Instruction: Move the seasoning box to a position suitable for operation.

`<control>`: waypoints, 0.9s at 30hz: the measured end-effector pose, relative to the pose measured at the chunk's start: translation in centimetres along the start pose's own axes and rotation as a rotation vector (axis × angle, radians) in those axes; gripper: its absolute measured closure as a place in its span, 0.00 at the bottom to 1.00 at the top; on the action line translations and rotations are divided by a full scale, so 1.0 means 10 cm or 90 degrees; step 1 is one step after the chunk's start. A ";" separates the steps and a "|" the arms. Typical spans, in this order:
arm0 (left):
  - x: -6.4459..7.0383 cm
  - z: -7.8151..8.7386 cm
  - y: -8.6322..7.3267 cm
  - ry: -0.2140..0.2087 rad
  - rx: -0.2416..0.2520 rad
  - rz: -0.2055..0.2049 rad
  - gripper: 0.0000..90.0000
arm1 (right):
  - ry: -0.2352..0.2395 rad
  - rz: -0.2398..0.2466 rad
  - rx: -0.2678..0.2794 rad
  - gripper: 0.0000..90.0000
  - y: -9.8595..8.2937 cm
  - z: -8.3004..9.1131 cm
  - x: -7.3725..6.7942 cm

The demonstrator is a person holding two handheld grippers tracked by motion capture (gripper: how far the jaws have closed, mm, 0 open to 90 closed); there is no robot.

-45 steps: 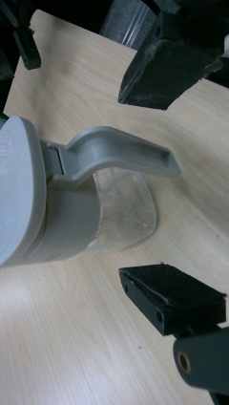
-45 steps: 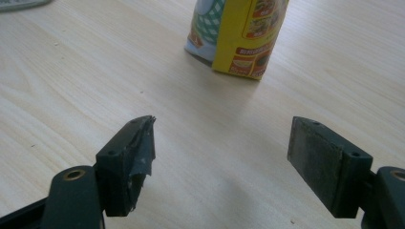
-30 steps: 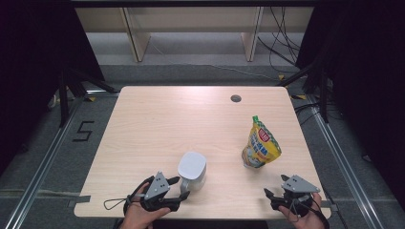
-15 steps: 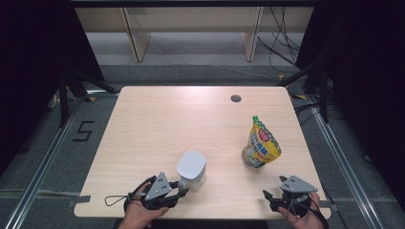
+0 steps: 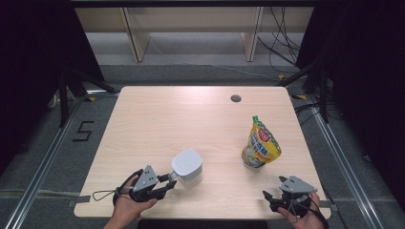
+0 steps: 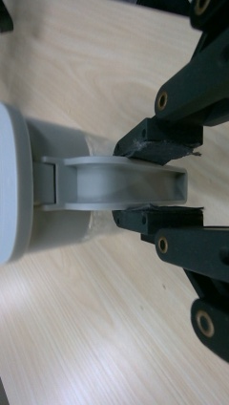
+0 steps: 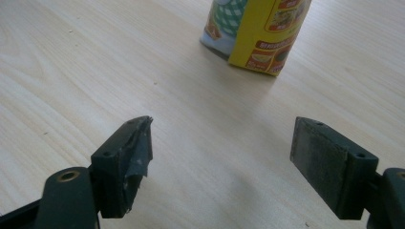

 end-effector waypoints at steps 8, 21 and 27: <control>-0.23 -0.02 0.04 0.039 0.020 0.031 0.74 | 0.007 -0.003 -0.006 0.26 -0.01 -0.01 -0.03; -0.26 -0.12 0.06 0.023 0.008 0.021 0.76 | 0.006 0.004 -0.007 0.26 -0.01 -0.02 -0.03; -0.27 -0.16 0.10 0.003 0.005 -0.014 0.76 | 0.009 0.007 -0.009 0.26 -0.01 -0.02 -0.03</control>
Point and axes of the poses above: each handheld gripper's, and its own axes: z roughly backward along the jaws, y roughly out of its top, x roughly to its right, the point moved 9 cm from there along -z, roughly forward along the jaws, and after that the axes turned 15 degrees about z, right-handed, at the moved point
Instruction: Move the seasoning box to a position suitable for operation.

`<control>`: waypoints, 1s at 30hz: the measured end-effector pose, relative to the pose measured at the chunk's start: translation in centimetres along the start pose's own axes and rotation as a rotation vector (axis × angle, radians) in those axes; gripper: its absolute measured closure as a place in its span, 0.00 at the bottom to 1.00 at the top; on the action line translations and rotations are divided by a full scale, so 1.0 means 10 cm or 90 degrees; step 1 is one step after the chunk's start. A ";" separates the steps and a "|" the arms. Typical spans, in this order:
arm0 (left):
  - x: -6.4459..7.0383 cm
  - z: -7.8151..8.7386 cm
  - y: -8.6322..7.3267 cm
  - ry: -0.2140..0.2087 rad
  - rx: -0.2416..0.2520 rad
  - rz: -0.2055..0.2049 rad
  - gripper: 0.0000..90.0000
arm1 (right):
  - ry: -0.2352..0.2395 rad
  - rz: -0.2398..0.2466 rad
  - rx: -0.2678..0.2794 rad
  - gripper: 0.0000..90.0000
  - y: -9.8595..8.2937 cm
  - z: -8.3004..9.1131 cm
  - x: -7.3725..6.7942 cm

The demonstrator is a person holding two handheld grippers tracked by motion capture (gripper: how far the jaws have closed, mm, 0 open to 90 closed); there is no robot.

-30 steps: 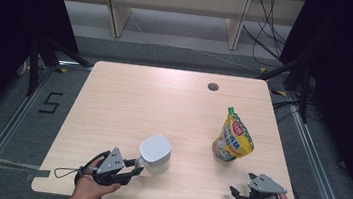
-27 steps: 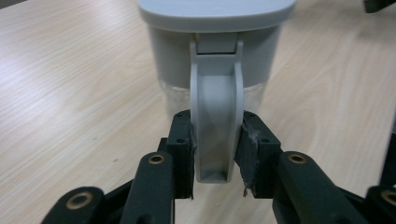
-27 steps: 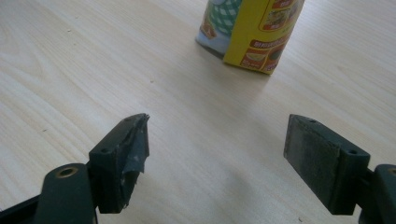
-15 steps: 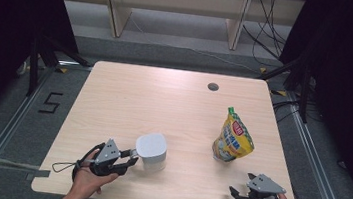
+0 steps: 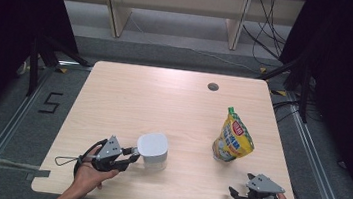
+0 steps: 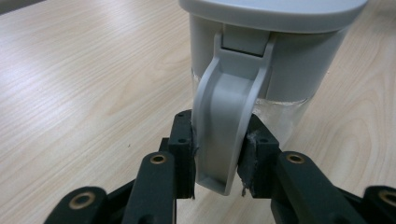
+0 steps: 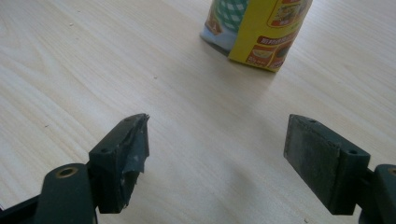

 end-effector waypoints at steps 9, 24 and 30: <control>0.11 -0.08 0.03 -0.031 -0.003 -0.007 0.76 | 0.000 0.000 0.001 0.26 0.00 0.00 0.00; 0.27 -0.28 0.11 -0.074 -0.002 -0.019 0.76 | 0.004 -0.003 -0.001 0.26 0.01 -0.01 -0.01; 0.36 -0.34 0.12 -0.088 -0.004 -0.020 0.76 | 0.004 -0.012 -0.002 0.26 0.00 -0.01 -0.02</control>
Point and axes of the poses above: each handheld gripper's, and its own axes: z roughly backward along the jaws, y roughly out of its top, x roughly to its right, the point moved 9 cm from there along -z, roughly forward along the jaws, and after that the axes turned 15 degrees about z, right-handed, at the moved point
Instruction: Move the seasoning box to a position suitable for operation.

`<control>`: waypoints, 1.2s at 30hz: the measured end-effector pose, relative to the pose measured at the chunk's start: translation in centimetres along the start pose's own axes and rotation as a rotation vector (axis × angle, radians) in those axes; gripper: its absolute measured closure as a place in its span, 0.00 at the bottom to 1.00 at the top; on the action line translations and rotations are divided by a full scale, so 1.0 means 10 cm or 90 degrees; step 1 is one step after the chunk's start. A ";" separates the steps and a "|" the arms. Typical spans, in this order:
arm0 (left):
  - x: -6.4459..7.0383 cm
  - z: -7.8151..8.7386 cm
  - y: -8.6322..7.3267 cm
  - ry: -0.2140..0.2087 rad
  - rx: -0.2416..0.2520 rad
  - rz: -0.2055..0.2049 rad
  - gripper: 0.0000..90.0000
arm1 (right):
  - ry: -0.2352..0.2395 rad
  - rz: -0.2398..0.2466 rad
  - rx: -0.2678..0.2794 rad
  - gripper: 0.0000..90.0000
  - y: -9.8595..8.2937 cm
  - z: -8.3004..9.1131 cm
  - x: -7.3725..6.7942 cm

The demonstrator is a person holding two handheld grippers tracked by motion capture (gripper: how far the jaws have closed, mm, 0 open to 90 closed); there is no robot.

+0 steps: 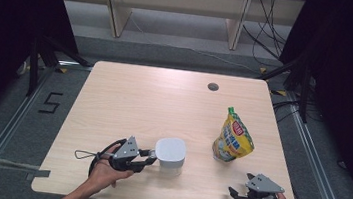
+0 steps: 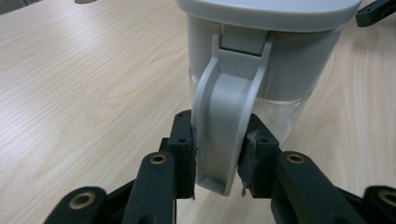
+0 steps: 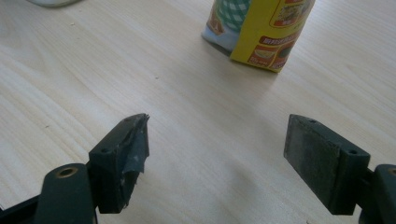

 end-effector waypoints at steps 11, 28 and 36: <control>0.07 -0.03 0.00 -0.014 -0.004 -0.020 0.76 | 0.000 0.001 0.000 0.26 0.00 0.00 0.00; 0.14 -0.03 -0.02 -0.030 -0.008 -0.007 0.76 | 0.001 0.001 0.001 0.26 0.01 0.01 -0.01; 0.18 -0.01 -0.04 -0.036 -0.009 -0.008 0.76 | 0.000 0.015 0.001 0.26 0.00 0.01 0.01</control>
Point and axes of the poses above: each handheld gripper's, and its own axes: z roughly backward along the jaws, y roughly out of its top, x roughly to its right, the point moved 9 cm from there along -z, roughly forward along the jaws, and after that the axes turned 15 degrees about z, right-handed, at the moved point
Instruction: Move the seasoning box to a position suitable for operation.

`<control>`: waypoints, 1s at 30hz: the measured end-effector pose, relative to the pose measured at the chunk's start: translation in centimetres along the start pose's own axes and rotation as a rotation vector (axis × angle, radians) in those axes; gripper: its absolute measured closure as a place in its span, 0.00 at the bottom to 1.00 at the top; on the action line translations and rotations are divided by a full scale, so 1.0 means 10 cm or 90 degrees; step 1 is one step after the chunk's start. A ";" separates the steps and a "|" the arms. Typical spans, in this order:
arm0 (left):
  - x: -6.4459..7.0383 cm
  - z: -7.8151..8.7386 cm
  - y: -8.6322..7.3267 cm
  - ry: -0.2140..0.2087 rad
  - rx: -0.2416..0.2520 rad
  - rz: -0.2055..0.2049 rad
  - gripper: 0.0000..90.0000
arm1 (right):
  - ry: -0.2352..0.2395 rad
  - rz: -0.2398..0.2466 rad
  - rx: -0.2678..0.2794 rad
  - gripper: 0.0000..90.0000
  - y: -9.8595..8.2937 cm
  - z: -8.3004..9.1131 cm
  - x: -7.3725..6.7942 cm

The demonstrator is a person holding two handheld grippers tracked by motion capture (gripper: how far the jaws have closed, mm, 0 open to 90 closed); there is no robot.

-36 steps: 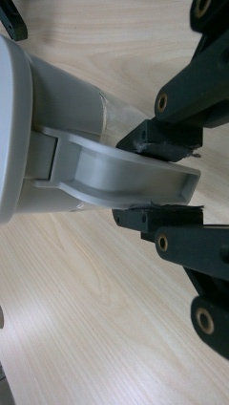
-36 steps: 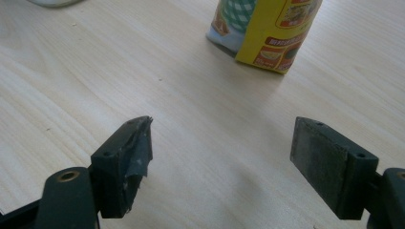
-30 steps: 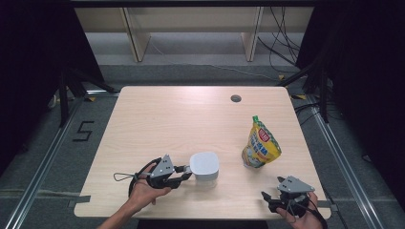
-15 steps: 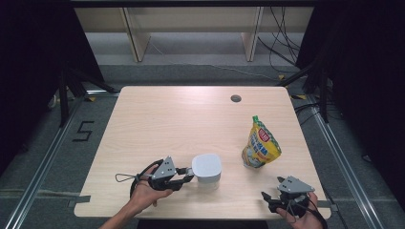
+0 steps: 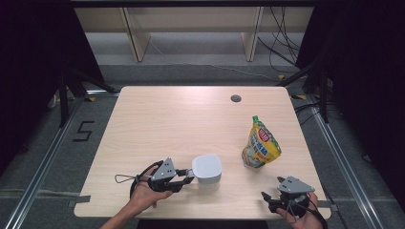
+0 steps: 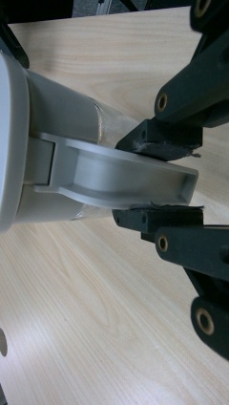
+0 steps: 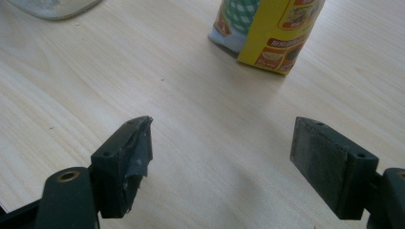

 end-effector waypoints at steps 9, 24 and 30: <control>0.09 0.04 -0.05 -0.014 -0.011 -0.012 0.76 | 0.003 0.000 0.000 0.26 0.00 0.00 -0.01; 0.06 0.08 -0.08 -0.012 -0.025 0.004 0.56 | 0.003 0.002 0.001 0.26 0.00 0.00 -0.01; 0.08 0.16 -0.04 -0.016 -0.018 0.040 0.44 | 0.001 0.002 0.000 0.26 0.00 0.00 0.00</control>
Point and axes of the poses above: each handheld gripper's, and its own axes: z roughly backward along the jaws, y roughly out of its top, x roughly to its right, the point moved 9 cm from there along -z, roughly forward along the jaws, and after that the axes turned 15 degrees about z, right-handed, at the moved point
